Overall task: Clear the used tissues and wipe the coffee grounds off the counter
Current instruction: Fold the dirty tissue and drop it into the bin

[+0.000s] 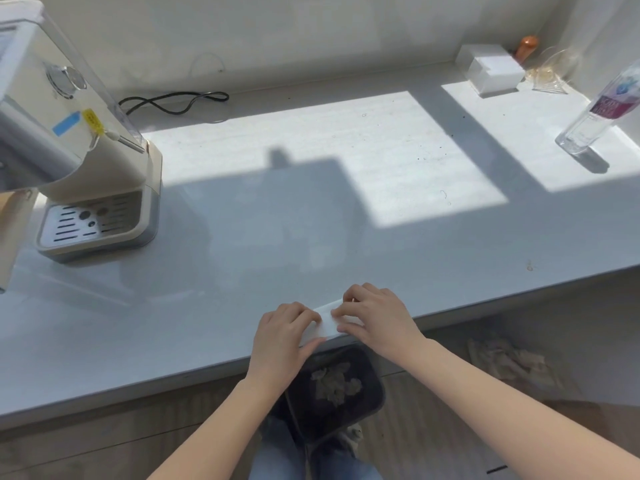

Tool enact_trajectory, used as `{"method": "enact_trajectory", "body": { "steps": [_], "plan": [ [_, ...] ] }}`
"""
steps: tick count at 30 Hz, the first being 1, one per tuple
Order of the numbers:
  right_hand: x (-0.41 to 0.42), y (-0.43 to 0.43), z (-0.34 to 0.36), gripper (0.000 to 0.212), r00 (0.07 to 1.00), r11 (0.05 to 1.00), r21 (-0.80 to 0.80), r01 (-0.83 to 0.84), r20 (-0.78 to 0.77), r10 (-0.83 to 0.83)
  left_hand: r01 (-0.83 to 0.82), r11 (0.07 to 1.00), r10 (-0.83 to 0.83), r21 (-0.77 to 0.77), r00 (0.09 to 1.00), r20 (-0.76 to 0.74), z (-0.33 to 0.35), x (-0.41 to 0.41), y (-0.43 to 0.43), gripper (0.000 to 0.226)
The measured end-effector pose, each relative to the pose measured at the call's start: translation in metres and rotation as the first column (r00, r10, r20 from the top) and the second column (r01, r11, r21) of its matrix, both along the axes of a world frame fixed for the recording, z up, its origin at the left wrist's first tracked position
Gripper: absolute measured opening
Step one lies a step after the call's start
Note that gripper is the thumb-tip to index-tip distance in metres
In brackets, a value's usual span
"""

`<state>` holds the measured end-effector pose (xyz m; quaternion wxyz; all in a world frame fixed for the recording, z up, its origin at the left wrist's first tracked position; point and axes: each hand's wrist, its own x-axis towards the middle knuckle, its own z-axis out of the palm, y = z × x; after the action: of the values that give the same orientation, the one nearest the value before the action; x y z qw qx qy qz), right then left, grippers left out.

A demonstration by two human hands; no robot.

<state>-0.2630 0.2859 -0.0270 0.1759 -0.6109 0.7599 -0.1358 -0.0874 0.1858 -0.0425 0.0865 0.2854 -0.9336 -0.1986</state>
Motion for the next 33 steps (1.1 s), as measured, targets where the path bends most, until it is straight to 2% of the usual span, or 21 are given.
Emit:
{"method": "enact_trajectory", "body": {
  "steps": [3, 8, 16, 21, 26, 33],
  "plan": [
    [-0.001, -0.001, 0.001, 0.029, 1.000, 1.000, 0.008, -0.017, -0.022, 0.017, 0.005, 0.999, -0.005, -0.038, 1.000, -0.011, -0.003, 0.000, 0.001, 0.036],
    [0.002, -0.003, 0.001, 0.031, 0.999, 1.000, -0.008, -0.012, -0.041, 0.011, -0.006, 1.000, 0.005, -0.020, 0.999, -0.047, -0.007, 0.001, 0.003, 0.032],
    [0.013, -0.004, 0.003, 0.022, 0.989, 0.996, -0.056, -0.067, -0.136, 0.059, -0.037, 0.998, 0.031, -0.043, 0.992, -0.124, -0.013, 0.000, 0.012, 0.023],
    [0.023, 0.003, 0.001, 0.022, 0.978, 0.990, -0.127, -0.054, -0.207, 0.027, -0.069, 0.997, 0.063, -0.028, 0.982, -0.175, -0.019, 0.001, 0.020, 0.024],
    [0.030, 0.010, -0.008, 0.016, 0.985, 0.975, -0.220, -0.021, -0.174, -0.018, -0.115, 0.993, 0.107, -0.028, 0.972, -0.210, -0.021, 0.001, 0.025, 0.022],
    [0.037, 0.017, -0.013, 0.017, 0.994, 0.958, -0.283, 0.051, -0.081, -0.077, -0.234, 0.971, 0.239, 0.056, 0.963, -0.122, -0.015, 0.001, 0.041, 0.026]
  ]
}}
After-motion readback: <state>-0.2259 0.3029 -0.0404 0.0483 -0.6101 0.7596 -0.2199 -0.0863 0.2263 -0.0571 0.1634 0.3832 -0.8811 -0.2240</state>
